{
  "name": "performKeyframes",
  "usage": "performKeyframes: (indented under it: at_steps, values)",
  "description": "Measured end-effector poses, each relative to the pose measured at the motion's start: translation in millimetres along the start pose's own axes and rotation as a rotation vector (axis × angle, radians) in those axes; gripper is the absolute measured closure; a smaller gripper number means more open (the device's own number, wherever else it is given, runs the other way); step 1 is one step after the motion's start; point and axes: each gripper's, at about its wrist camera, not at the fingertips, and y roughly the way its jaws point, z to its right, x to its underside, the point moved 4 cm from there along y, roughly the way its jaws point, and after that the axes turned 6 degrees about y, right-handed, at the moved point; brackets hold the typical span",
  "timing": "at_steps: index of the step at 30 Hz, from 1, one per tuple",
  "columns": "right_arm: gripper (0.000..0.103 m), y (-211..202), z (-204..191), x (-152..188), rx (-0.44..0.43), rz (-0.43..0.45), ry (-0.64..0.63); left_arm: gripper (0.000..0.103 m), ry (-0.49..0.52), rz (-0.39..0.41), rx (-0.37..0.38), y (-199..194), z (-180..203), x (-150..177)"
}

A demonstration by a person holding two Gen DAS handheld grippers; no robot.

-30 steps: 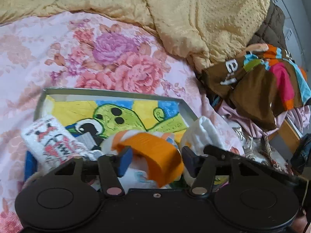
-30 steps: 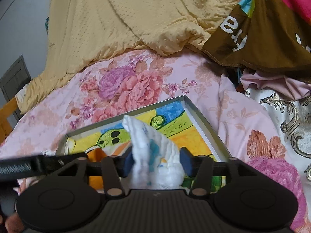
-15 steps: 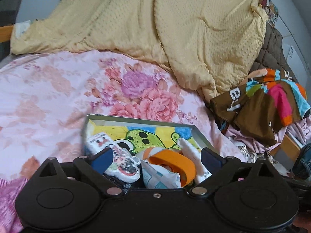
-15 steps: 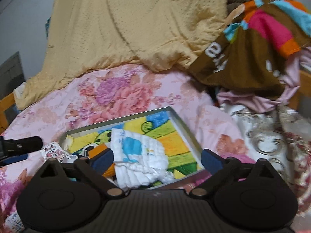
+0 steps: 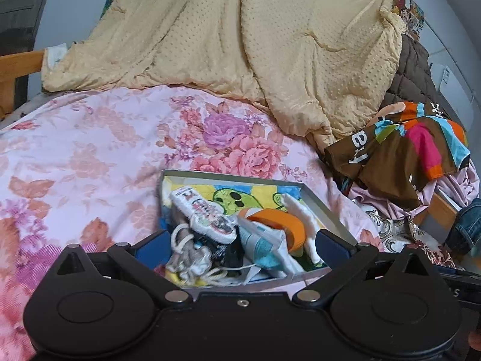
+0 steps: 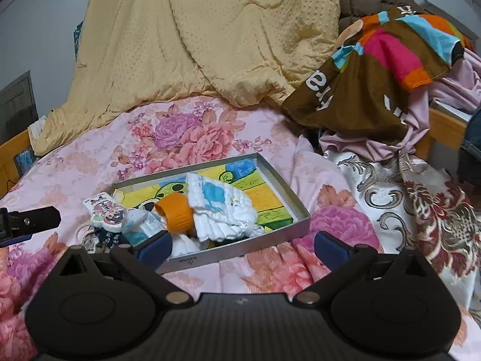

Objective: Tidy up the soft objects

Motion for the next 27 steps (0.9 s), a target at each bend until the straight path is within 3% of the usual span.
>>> performKeyframes:
  at_steps: [20,27]
  values:
    - [0.0,-40.7,-17.7,25.7,0.009,0.017,-0.092,0.001,0.057,-0.042,-0.04,-45.8,-6.1,53.0]
    - [0.0,-54.4,-14.0,30.3,0.017,0.024,-0.07,0.001,0.064,-0.045,-0.062,-61.4,-7.7,60.0]
